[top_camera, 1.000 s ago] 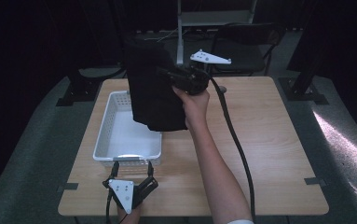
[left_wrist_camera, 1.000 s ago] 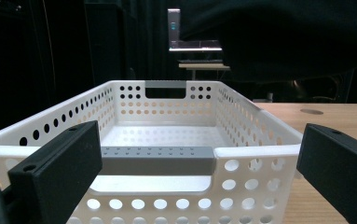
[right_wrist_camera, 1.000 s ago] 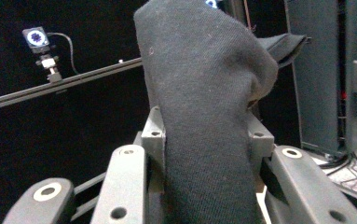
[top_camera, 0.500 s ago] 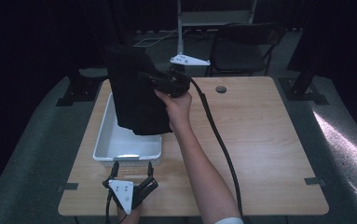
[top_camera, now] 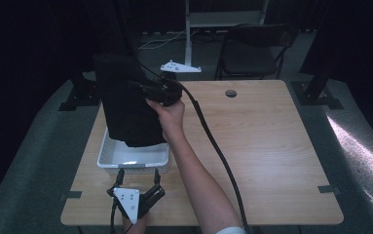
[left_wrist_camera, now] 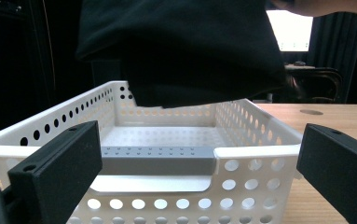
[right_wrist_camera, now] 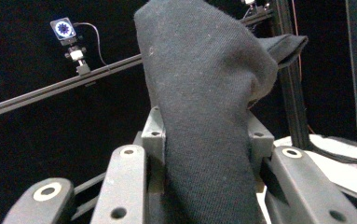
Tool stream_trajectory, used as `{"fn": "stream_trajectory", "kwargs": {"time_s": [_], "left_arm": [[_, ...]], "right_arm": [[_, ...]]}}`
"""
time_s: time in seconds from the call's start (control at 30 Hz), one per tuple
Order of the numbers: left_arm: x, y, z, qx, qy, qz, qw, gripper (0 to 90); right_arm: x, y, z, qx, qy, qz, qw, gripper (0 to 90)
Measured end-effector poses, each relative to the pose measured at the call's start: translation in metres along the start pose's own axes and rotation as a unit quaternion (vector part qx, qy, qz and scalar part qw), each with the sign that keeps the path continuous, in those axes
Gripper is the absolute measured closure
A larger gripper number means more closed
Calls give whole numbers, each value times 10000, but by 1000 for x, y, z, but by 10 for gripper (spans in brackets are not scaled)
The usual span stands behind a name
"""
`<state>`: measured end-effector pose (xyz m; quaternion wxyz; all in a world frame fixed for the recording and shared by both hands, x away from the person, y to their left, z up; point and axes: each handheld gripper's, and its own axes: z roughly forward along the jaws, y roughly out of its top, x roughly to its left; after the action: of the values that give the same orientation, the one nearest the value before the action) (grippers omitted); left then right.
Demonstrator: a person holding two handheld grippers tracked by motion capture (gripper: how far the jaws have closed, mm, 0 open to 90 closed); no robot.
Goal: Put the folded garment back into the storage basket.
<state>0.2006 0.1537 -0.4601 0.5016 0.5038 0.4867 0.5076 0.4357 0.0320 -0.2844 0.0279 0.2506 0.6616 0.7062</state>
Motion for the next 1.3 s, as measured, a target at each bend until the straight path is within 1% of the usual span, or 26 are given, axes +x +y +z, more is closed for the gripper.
{"fn": "stream_trajectory", "kwargs": {"time_s": [0.07,0.1,0.2,0.33,0.4,0.5,0.63,0.77,0.83,0.93,1.07,1.17,1.27,1.3], "left_arm": [[0,0,0,-1,-1,-1,10000,8],[0,0,0,-1,-1,-1,10000,8],[0,0,0,-5,-1,1,10000,8],[0,0,0,-2,0,7,10000,8],[0,0,0,-3,-2,5,10000,8],[0,0,0,-1,-3,2,10000,7],[0,0,0,-4,-3,-6,10000,8],[0,0,0,16,-2,3,10000,7],[0,0,0,15,-4,7,10000,8],[0,0,0,10,-3,7,10000,8],[0,0,0,9,-6,7,10000,8],[0,0,0,10,-7,7,10000,7],[0,0,0,10,-6,8,10000,8],[0,0,0,8,-6,6,10000,7]], "right_arm": [[0,-2,5,7,33,98,9999,625],[0,-3,7,1,58,102,9999,625],[1,-8,12,94,46,94,9999,624],[-2,-15,16,112,98,220,9996,625],[-3,-18,18,131,65,177,9997,625],[-5,-22,18,201,17,205,9996,624],[-13,-29,18,285,-19,307,9991,625],[-18,-37,22,404,-101,328,9986,624],[-20,-41,24,434,-81,377,9983,624],[-22,-49,27,492,-59,426,9979,624],[-28,-58,29,555,-70,566,9968,624],[-31,-63,31,692,-136,571,9959,623],[-34,-67,31,792,-151,597,9950,622],[-36,-68,31,864,-141,615,9943,622]]}}
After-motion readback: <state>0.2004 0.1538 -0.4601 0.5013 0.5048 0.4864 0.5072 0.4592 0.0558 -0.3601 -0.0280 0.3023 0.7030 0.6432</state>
